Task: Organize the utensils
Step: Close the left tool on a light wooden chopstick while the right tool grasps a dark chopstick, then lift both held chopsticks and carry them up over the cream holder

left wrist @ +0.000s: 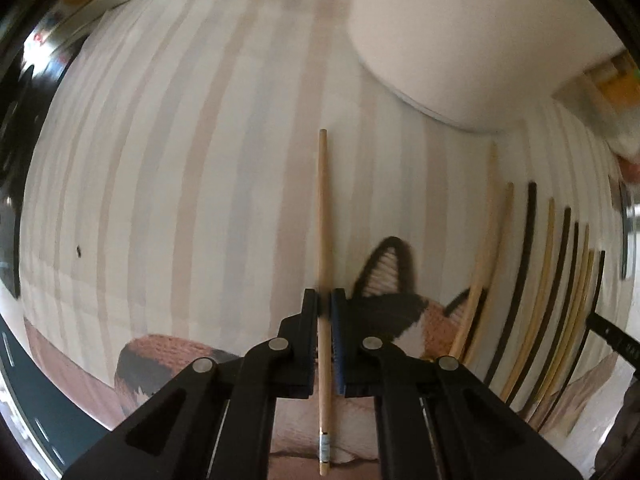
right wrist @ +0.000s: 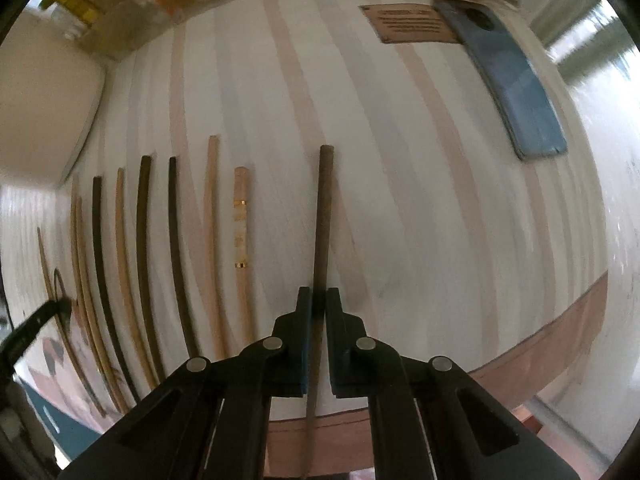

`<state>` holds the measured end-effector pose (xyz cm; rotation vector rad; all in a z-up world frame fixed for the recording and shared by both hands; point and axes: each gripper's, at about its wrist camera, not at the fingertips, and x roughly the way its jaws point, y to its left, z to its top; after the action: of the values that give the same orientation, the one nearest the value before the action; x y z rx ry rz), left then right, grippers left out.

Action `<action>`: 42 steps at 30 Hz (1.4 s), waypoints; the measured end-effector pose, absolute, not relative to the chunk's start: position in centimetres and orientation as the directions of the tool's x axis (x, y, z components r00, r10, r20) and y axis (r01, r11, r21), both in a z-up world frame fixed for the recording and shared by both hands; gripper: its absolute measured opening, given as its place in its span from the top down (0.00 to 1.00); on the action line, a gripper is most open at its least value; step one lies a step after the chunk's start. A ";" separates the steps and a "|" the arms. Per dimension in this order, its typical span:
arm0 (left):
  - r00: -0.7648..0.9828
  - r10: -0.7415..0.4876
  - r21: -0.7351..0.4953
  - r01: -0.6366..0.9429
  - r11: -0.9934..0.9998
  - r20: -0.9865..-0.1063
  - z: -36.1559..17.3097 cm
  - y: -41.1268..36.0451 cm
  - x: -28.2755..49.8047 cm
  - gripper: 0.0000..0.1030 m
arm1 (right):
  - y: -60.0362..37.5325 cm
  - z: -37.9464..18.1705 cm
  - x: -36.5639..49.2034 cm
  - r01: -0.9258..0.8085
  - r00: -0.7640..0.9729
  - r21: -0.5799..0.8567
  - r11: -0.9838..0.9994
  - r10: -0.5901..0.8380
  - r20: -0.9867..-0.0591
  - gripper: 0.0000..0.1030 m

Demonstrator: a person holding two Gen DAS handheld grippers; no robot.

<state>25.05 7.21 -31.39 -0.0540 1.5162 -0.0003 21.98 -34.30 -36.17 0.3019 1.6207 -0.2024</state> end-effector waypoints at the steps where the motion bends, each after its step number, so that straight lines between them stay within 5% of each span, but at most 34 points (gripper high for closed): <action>1: 0.056 -0.031 -0.033 -0.032 0.999 -0.998 -31.3 7.5 24.9 0.96 | -34.3 -36.1 22.5 0.292 -0.059 0.056 0.955 0.077 -0.995 0.94; 23: 0.138 0.123 0.139 0.111 0.984 -0.983 -33.0 -1.4 24.8 0.96 | -31.0 -36.2 25.7 0.223 -0.038 0.010 0.975 0.019 -0.999 0.94; 42: 0.381 0.015 0.060 0.106 0.993 -0.924 -20.2 -3.5 23.9 0.96 | -32.2 -24.5 22.6 0.269 0.274 0.165 0.949 0.089 -0.958 0.94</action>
<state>23.95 -3.47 -20.23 0.1155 1.1790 -0.0581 22.62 -32.15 -24.53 0.3221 1.2937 -0.1241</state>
